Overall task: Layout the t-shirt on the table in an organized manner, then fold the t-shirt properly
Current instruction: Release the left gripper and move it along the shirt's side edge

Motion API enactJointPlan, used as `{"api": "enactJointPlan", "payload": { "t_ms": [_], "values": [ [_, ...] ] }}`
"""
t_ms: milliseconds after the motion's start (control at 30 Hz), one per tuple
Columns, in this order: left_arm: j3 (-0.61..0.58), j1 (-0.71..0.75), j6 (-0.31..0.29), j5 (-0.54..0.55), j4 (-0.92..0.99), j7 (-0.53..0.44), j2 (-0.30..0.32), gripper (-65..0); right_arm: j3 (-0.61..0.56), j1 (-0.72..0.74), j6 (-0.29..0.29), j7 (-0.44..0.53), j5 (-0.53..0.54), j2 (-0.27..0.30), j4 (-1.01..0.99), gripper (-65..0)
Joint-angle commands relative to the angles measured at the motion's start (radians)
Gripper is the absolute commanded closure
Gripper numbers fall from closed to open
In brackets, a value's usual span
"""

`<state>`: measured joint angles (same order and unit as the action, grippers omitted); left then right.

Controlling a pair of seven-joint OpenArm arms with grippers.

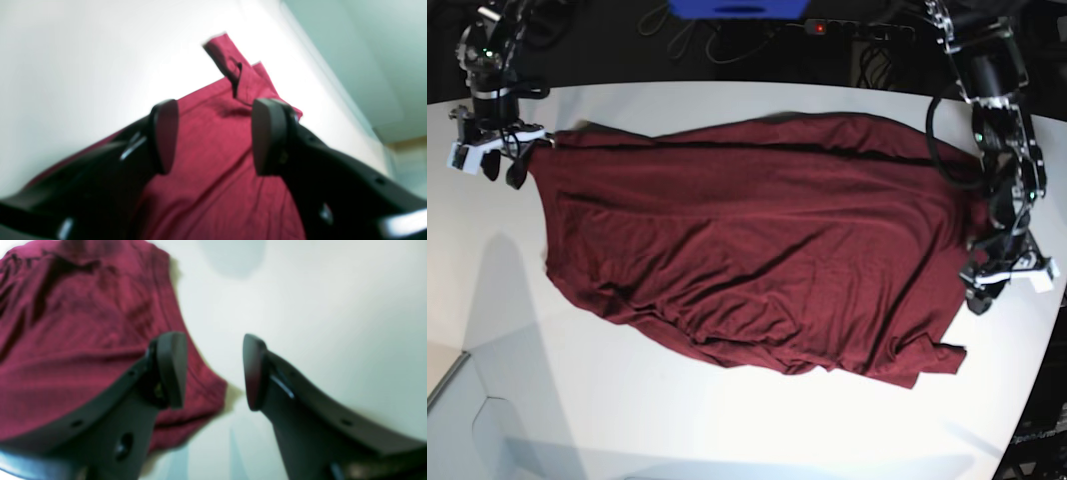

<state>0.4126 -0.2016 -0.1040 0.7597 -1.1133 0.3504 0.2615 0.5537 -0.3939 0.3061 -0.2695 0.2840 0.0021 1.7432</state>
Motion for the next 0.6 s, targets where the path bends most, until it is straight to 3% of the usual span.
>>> {"api": "enactJointPlan", "payload": {
  "t_ms": [0, 167, 333, 567],
  "values": [
    [-0.021, -0.063, -0.015, -0.016, 0.031, -0.02, 0.011, -34.0, 0.002, -0.003, -0.002, 0.026, 0.007, 0.009, 0.021, -28.0],
    [-0.073, -0.192, -0.015, -0.174, 0.224, -0.021, 0.005, -34.0, 0.002, 0.059, -0.002, 0.019, 0.007, 0.011, 0.021, -28.0],
    [-0.074, -0.217, -0.015, -0.269, 0.31, -0.077, 0.002, -34.0, -0.001, 0.082, -0.002, 0.019, 0.007, 0.017, 0.021, -28.1],
    [-0.076, -0.212, -0.015, -0.369, 0.448, -0.084, 0.002, -34.0, -0.044, 0.095, -0.002, 0.019, 0.007, 0.101, 0.014, -28.2]
  ]
}}
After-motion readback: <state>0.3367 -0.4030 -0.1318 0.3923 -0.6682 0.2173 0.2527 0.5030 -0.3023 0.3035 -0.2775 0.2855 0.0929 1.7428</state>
